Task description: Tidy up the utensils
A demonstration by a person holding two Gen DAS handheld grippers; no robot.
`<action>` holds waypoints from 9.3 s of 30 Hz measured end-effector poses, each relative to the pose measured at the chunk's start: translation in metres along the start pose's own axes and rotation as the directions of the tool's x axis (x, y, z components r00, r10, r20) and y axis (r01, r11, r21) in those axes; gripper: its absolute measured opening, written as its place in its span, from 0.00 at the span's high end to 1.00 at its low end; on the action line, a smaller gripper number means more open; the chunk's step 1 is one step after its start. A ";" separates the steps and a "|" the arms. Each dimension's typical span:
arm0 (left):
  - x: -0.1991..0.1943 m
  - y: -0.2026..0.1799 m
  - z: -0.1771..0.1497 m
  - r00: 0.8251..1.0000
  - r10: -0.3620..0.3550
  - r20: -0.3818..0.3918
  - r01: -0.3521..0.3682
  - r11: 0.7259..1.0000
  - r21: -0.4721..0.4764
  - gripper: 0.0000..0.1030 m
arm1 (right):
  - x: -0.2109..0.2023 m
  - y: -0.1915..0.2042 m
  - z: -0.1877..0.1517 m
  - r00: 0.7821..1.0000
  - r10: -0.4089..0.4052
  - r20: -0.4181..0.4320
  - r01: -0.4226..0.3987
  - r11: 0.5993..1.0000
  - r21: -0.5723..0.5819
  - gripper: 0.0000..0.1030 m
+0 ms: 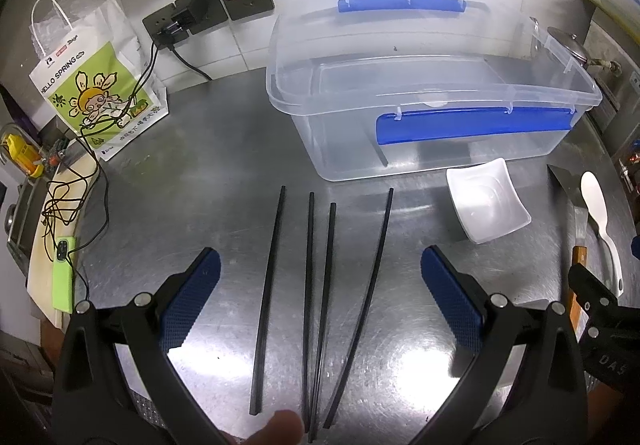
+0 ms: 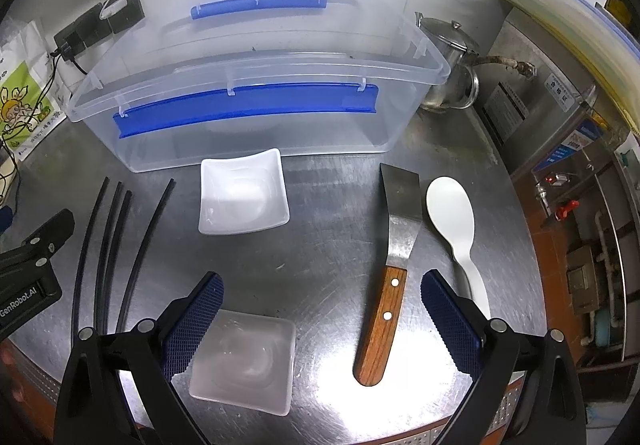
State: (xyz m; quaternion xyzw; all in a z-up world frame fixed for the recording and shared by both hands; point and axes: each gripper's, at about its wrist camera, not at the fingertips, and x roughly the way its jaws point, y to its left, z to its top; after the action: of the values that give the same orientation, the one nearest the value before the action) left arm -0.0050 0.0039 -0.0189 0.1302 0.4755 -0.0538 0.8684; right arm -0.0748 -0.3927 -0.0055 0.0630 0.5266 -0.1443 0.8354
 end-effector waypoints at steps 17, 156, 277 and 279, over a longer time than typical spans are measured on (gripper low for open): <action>0.005 0.002 0.000 1.000 0.002 -0.013 -0.003 1.000 -0.006 0.06 | 0.005 0.002 0.000 1.000 -0.014 -0.012 0.013 1.000 -0.010 0.05; 0.184 -0.112 0.268 0.804 -0.552 -0.222 0.568 0.823 0.007 0.91 | 0.133 0.019 0.301 0.946 0.291 -0.139 -0.309 0.943 -0.124 0.92; 0.276 -0.191 0.240 0.532 -0.775 -0.341 0.734 0.623 -0.270 0.88 | 0.190 0.090 0.214 0.765 0.372 -0.525 -0.410 0.911 0.047 0.72; 0.279 -0.182 0.240 0.542 -0.768 -0.341 0.727 0.632 -0.269 0.84 | 0.184 0.091 0.219 0.753 0.418 -0.509 -0.439 0.895 0.086 0.71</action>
State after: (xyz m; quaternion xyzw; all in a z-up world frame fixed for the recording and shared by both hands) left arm 0.3020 -0.2288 -0.1619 -0.1183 0.6639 -0.3664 0.6411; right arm 0.2166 -0.3945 -0.0791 0.2019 0.7045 0.0830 0.6753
